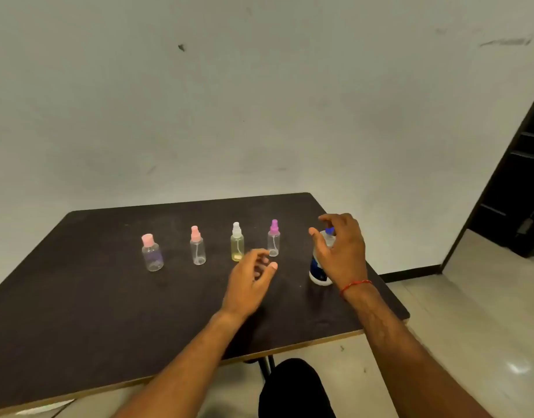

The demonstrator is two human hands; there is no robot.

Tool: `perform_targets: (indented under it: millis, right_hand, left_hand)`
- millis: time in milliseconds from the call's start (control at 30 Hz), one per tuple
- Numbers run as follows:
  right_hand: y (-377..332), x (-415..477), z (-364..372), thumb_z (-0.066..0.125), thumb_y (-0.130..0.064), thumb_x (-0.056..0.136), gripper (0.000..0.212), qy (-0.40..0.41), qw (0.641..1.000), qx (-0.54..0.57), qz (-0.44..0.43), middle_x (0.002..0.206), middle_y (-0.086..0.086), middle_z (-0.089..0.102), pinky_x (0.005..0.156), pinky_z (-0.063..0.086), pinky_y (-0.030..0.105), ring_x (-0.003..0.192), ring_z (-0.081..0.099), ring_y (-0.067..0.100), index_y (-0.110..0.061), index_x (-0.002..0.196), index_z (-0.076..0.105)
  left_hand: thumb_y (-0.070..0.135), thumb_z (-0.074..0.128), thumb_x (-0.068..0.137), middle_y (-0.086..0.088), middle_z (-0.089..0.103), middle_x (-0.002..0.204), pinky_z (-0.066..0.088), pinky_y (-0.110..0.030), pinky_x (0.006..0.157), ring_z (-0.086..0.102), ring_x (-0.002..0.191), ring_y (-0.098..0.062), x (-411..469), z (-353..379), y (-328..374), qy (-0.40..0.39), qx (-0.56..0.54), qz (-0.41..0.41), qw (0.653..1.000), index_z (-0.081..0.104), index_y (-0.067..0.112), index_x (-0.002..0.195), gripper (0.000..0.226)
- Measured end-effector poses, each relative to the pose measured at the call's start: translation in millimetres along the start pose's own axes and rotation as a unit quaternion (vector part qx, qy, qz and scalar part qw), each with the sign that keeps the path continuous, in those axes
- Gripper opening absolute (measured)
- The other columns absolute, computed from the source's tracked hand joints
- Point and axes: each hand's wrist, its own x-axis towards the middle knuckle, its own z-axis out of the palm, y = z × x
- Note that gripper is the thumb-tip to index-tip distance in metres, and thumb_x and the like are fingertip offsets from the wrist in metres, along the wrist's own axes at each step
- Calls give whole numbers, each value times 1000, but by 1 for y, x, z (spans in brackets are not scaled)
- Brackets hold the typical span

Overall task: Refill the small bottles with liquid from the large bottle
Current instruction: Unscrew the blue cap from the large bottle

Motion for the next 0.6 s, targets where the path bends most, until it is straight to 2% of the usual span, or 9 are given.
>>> perform_targets:
  millis: [100, 200, 333, 433, 500, 600]
  right_hand:
    - [15, 12, -5, 71, -36, 86, 40, 10, 998, -18, 58, 120, 6, 55, 85, 48, 26, 106, 54, 18, -18, 119, 58]
    - [28, 22, -7, 70, -38, 87, 42, -27, 995, -40, 83, 122, 5, 55, 88, 52, 32, 107, 56, 21, -21, 122, 57]
    - [38, 31, -4, 70, -35, 87, 35, -97, 988, -50, 108, 117, 5, 60, 89, 49, 28, 101, 59, 19, -21, 118, 61]
    - [42, 32, -2, 73, -30, 86, 30, -91, 989, -37, 110, 111, 3, 65, 89, 51, 28, 95, 61, 17, -21, 114, 64]
    - [44, 32, -1, 73, -28, 85, 28, -78, 991, -30, 108, 107, 1, 66, 87, 52, 26, 92, 61, 15, -21, 111, 66]
    - [48, 34, 1, 73, -22, 85, 24, -85, 991, -21, 98, 106, 0, 66, 87, 50, 23, 93, 60, 15, -20, 108, 66]
  left_hand:
    - [36, 74, 90, 10, 63, 119, 56, -32, 94, 62, 109, -5, 6, 39, -3, -41, -49, -58, 996, 57, 26, 132, 46]
    - [39, 78, 86, 7, 56, 136, 53, -30, 101, 56, 121, -5, 12, 78, -1, -58, -62, -105, 991, 48, 24, 144, 67]
    - [43, 81, 82, 7, 47, 149, 48, -31, 109, 48, 133, -9, 20, 113, -3, -77, -63, -124, 987, 40, 23, 151, 83]
    - [49, 82, 78, 12, 55, 141, 50, -33, 108, 54, 129, -7, 25, 131, -7, -91, -67, -128, 985, 47, 31, 143, 76]
    - [48, 83, 77, 23, 60, 125, 51, -25, 103, 58, 118, -2, 27, 136, -7, -99, -69, -121, 985, 51, 39, 131, 63]
    - [44, 84, 78, 26, 60, 116, 52, -19, 97, 60, 110, 0, 30, 137, -5, -94, -87, -105, 986, 52, 39, 130, 61]
